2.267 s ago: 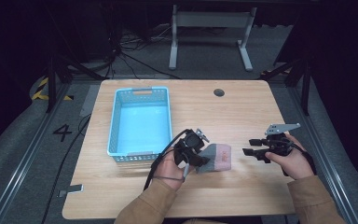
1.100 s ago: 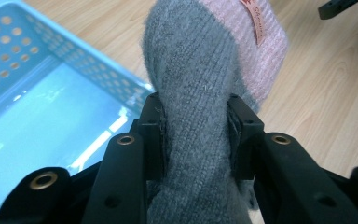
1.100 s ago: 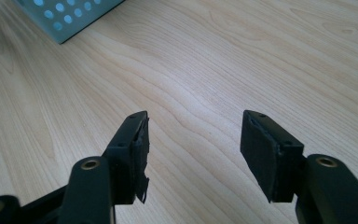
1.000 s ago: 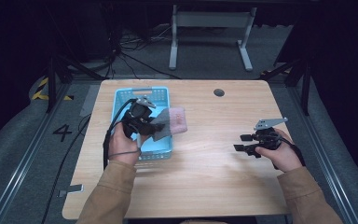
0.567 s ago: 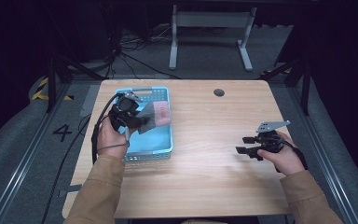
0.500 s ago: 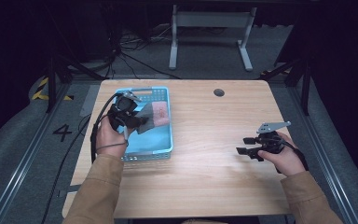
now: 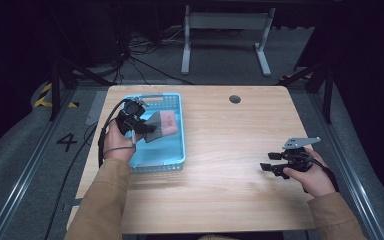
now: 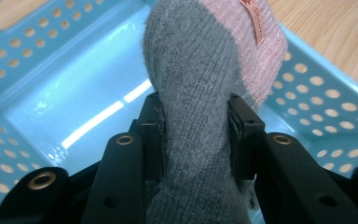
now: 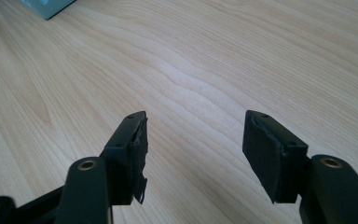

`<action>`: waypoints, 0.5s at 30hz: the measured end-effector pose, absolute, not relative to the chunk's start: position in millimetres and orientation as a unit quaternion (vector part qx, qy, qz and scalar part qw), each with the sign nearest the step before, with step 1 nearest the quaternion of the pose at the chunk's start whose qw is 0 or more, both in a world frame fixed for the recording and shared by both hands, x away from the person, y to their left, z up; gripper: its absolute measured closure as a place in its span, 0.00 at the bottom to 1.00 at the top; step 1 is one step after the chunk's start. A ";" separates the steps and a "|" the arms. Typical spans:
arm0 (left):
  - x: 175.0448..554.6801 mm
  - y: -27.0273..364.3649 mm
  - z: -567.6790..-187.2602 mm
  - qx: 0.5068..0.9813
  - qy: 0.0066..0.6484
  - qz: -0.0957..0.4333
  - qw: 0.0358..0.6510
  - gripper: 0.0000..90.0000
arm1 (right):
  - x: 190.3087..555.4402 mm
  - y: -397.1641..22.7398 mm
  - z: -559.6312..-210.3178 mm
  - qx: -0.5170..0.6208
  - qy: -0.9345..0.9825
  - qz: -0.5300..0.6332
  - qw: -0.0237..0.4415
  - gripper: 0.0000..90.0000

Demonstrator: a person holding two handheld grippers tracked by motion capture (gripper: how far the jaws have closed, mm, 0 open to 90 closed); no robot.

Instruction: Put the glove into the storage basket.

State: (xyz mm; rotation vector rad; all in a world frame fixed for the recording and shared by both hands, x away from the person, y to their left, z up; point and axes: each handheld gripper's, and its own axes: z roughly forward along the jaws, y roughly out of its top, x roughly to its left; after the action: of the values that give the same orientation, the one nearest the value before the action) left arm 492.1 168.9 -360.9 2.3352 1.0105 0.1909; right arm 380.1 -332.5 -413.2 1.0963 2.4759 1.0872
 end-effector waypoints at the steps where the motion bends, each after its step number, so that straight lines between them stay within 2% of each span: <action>1: 493.6 167.6 -363.0 0.877 0.380 0.072 0.285 0.72 | 378.6 -332.8 -413.3 0.374 0.843 0.370 0.111 0.46; 15: 511.0 153.7 -391.1 0.897 0.373 0.053 0.231 0.71 | 368.7 -340.6 -415.8 0.382 0.841 0.364 0.118 0.44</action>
State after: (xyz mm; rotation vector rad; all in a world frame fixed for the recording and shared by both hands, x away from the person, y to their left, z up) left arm 511.0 153.7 -391.1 2.4665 1.0246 0.1456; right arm 368.7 -340.6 -415.8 1.1190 2.4610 1.0643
